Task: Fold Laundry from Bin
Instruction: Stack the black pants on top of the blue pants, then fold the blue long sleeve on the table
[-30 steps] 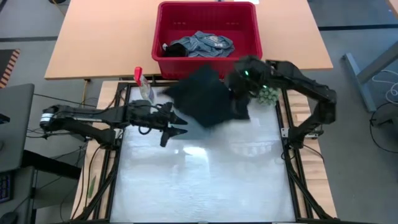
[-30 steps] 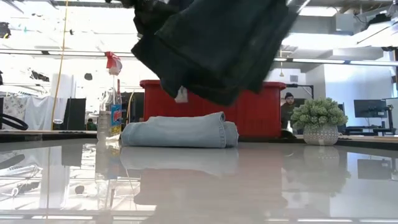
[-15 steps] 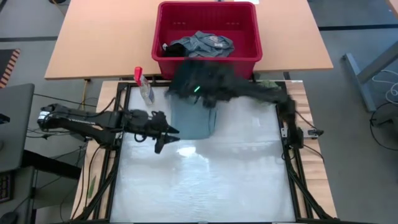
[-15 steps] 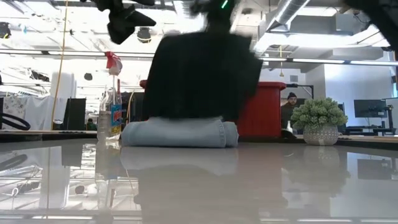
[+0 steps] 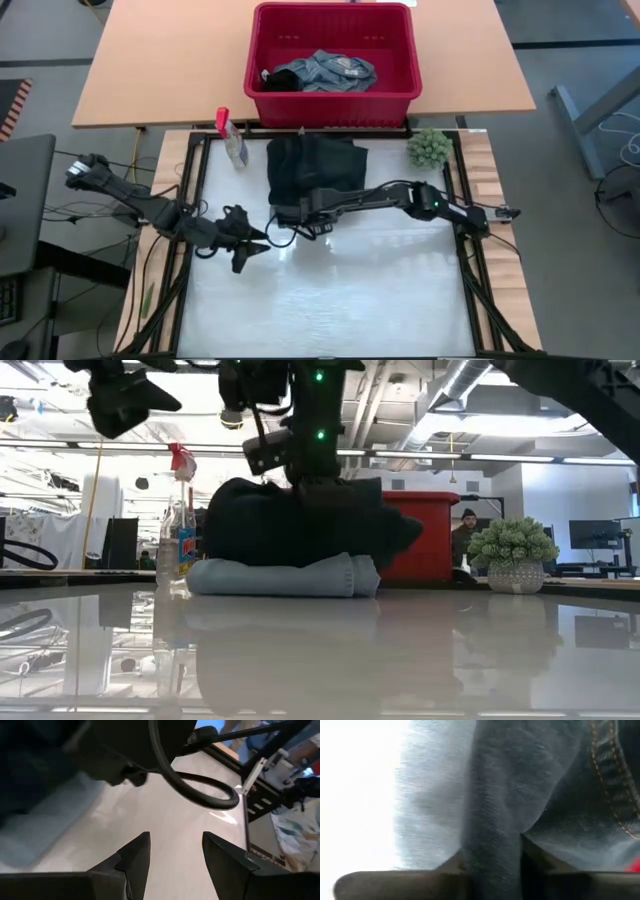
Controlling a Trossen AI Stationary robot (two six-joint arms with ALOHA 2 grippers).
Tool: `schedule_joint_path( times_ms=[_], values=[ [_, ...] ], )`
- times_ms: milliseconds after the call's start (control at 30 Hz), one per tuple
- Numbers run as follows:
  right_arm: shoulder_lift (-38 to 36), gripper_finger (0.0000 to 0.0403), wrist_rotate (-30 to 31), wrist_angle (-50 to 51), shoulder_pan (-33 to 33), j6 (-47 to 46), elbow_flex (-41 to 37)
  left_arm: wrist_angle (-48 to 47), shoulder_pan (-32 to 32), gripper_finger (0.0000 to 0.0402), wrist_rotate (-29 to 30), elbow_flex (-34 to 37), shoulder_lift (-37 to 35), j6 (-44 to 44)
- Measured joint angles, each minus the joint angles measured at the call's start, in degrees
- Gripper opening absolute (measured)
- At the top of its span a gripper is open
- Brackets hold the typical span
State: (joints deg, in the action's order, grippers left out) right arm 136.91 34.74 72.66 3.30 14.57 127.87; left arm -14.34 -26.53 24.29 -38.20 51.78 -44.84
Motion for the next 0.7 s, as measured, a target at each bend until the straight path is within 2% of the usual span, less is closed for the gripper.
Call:
schedule_joint_path(
  times_ms=[67, 233, 300, 367, 500, 633, 700],
  values=[
    [0.1, 0.016, -4.0, 1.3, -0.5, -0.5, 0.0, -2.0, -1.2, 0.0169, 2.1, 0.0, -0.9, -0.7],
    [-2.9, 0.0335, -17.8, 7.6, -2.2, -2.6, 0.0, -5.5, -2.7, 0.0169, 6.0, 0.0, -2.8, -1.0],
    [-5.0, 0.0379, -22.0, 10.4, -2.8, -2.7, 0.0, -6.7, -2.8, 0.0169, 7.1, 0.0, -3.2, -0.8],
    [-7.8, 0.0383, -26.1, 11.4, -3.7, -2.8, 0.0, -6.7, -2.8, 0.0169, 8.1, 0.0, -3.3, -0.1],
    [-14.6, 0.0353, -37.1, 12.0, -6.6, -4.1, 0.0, -6.8, -2.8, 0.0169, 10.2, 0.0, -3.1, 1.8],
    [-20.7, 0.0341, -44.1, 10.4, -11.2, -6.7, 0.0, -6.6, -2.6, 0.0169, 17.1, 0.0, -2.5, 1.3],
    [-23.6, 0.0341, -47.8, 6.1, -14.3, -7.3, -1.8, -6.1, -1.3, 0.0169, 21.0, 0.0, -1.4, 0.8]
  ],
)
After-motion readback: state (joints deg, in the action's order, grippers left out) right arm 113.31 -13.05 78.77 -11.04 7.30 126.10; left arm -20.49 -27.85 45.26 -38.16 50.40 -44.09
